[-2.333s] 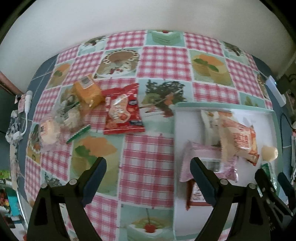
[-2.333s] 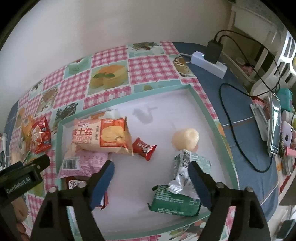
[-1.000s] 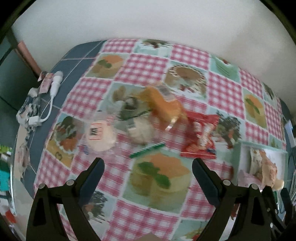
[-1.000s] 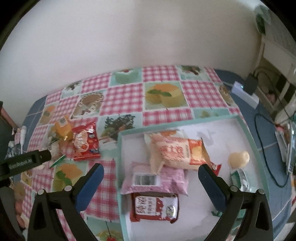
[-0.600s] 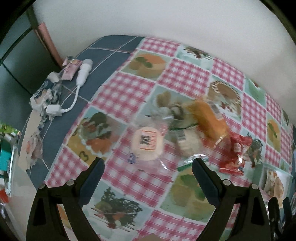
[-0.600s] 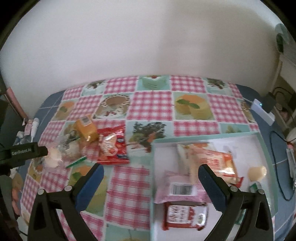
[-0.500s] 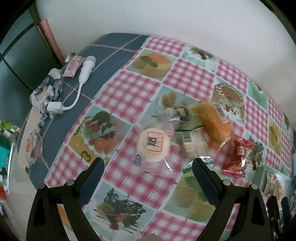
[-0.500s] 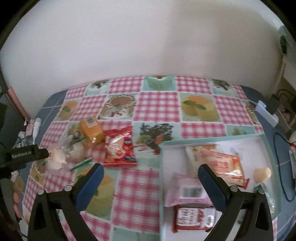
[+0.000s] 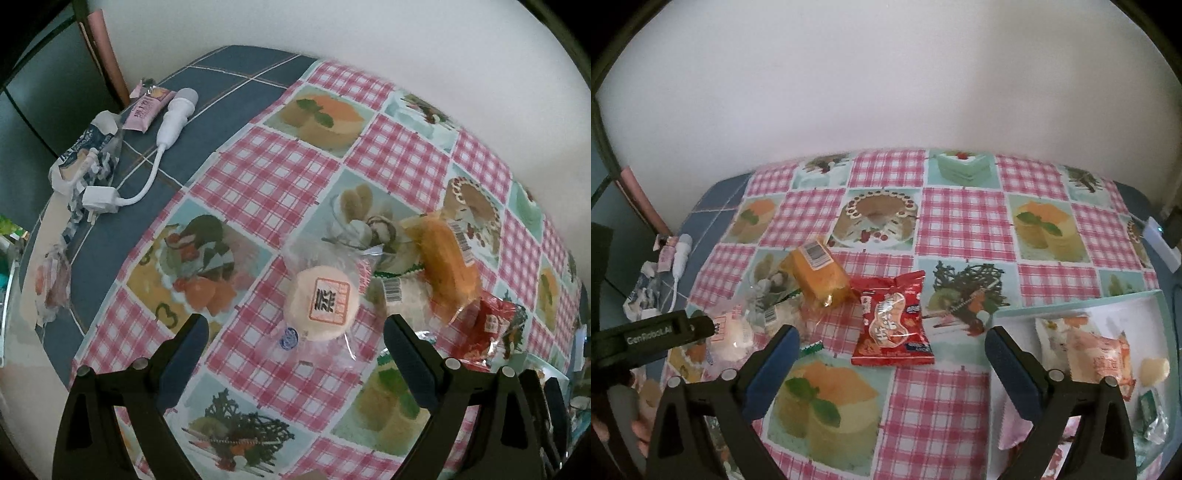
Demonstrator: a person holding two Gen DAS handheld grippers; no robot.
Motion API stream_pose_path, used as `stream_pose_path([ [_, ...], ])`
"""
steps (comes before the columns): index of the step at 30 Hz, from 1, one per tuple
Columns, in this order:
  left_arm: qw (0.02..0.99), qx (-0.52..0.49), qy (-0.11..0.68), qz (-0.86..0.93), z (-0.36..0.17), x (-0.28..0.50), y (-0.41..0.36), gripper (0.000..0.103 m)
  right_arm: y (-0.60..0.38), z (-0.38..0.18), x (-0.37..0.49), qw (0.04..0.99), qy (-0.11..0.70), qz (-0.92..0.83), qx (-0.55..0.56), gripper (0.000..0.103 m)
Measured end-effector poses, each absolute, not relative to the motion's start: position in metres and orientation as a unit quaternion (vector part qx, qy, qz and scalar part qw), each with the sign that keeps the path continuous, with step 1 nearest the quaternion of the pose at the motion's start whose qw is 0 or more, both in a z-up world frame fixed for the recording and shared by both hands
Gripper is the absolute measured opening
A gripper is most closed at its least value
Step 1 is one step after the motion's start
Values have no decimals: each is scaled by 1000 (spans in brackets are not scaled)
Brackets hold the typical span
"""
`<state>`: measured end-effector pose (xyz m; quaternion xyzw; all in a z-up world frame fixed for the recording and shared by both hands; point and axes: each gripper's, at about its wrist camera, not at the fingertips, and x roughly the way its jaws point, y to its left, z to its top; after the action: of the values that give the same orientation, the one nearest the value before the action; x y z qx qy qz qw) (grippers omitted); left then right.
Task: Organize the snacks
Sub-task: 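Grasp the round bun pack with the left tool while the right tool grasps the red peanut bag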
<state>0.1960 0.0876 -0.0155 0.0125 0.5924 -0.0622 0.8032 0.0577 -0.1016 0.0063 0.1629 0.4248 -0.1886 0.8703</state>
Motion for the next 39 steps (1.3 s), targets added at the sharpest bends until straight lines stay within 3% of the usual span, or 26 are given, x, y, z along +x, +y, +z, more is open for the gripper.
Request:
stream_pose_path([
  [16, 783, 27, 619, -53, -59, 206, 75, 94, -104, -44, 94, 845, 478, -183, 157, 71],
  [18, 782, 30, 620, -51, -61, 207, 73, 87, -106, -48, 96, 843, 480, -183, 158, 70],
  [19, 782, 29, 621, -50, -62, 207, 73, 78, -106, -50, 97, 842, 482, -182, 159, 67],
  [21, 779, 25, 624, -52, -63, 208, 72, 74, -108, -54, 99, 840, 485, -184, 161, 63],
  [33, 771, 36, 634, -51, -74, 210, 62, 73, -115, -60, 104, 842, 481, -187, 161, 63],
  [35, 771, 37, 633, -50, -75, 210, 60, 63, -117, -62, 104, 841, 480, -186, 166, 63],
  [39, 773, 37, 631, -51, -76, 210, 60, 57, -118, -63, 105, 841, 479, -186, 167, 63],
])
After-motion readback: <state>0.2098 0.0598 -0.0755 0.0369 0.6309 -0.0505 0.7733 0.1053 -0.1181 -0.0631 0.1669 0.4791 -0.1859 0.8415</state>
